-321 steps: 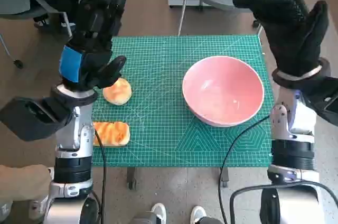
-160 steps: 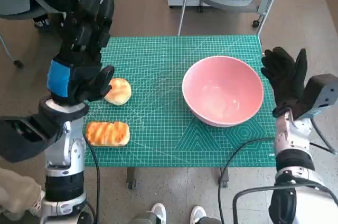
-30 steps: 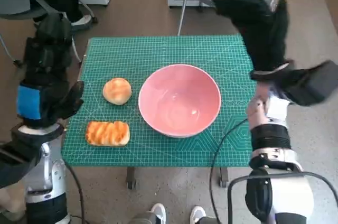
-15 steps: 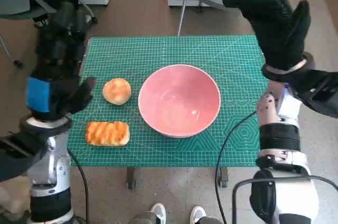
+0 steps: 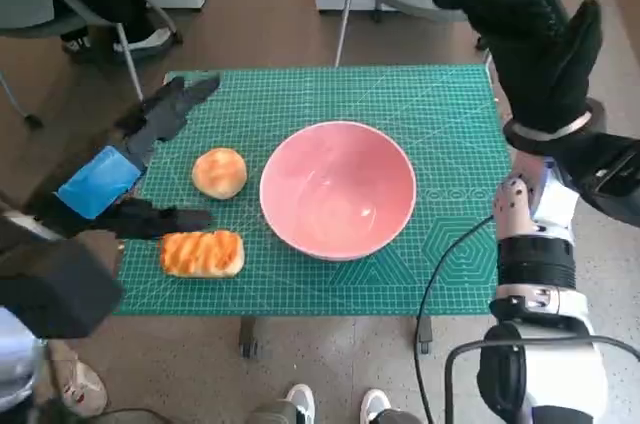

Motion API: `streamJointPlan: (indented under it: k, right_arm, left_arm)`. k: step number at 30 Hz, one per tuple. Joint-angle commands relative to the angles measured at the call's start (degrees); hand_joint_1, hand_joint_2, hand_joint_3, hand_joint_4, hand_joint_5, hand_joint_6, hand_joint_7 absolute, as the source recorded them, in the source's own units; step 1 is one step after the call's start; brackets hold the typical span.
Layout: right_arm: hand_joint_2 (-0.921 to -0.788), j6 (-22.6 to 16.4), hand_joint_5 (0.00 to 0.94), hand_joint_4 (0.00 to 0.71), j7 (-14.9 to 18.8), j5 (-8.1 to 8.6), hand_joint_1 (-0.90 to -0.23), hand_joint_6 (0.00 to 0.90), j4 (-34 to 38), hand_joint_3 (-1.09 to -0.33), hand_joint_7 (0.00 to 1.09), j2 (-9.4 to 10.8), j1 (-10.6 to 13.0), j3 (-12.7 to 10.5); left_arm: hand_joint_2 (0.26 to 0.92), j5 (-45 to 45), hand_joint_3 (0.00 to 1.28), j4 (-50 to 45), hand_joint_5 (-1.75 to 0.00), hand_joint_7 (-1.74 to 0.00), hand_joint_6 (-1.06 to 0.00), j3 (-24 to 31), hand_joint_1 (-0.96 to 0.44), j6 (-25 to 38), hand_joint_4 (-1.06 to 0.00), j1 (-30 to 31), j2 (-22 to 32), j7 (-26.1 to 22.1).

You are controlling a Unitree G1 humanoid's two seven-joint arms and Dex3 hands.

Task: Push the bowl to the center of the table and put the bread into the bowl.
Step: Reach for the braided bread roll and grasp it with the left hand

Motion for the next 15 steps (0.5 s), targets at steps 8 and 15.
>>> streamJointPlan:
  k: [8,15]
  right_arm:
    - [-0.921,2.61,0.001,0.296,-1.47,0.25,-0.715,0.366,-1.52,-0.79,0.04,0.44,3.32,1.46]
    - [-0.921,3.21,0.001,0.296,-1.02,0.93,-0.724,0.37,-1.8,-0.788,0.04,0.64,3.55,1.75]
  left_arm:
    - [0.676,9.44,0.03,-10.57,-0.01,-0.04,-0.26,-9.75,-0.21,17.49,-0.07,-0.47,6.74,-5.54]
    - [0.681,10.08,0.02,-9.31,0.0,-0.03,-0.26,-11.96,-0.22,19.35,-0.07,-0.09,6.62,-6.34]
